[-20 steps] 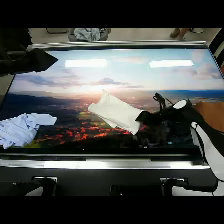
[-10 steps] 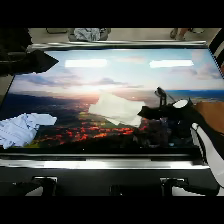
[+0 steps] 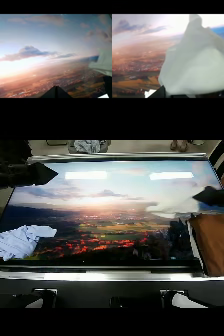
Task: Fold the shirts.
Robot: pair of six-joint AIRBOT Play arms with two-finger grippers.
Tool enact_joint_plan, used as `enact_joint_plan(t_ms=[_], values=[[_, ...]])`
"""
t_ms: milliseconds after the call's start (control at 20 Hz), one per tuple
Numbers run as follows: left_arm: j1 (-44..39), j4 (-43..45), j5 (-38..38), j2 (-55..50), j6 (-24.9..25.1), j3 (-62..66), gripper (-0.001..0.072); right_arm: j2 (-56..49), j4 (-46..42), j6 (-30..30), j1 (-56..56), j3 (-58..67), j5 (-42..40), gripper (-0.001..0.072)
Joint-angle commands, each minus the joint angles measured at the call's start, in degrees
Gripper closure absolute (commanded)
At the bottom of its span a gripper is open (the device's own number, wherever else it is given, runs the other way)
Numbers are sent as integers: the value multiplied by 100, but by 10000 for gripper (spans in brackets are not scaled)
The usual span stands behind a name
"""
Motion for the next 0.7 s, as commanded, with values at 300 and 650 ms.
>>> enact_joint_plan(t_ms=[300,650], values=[[-2,168,0,-2,94,-2,678,20,-186,420,-2229,1510,1519,672],[-2,168,0,-2,136,-2,678,59,-1231,334,-3139,1694,2651,671]])
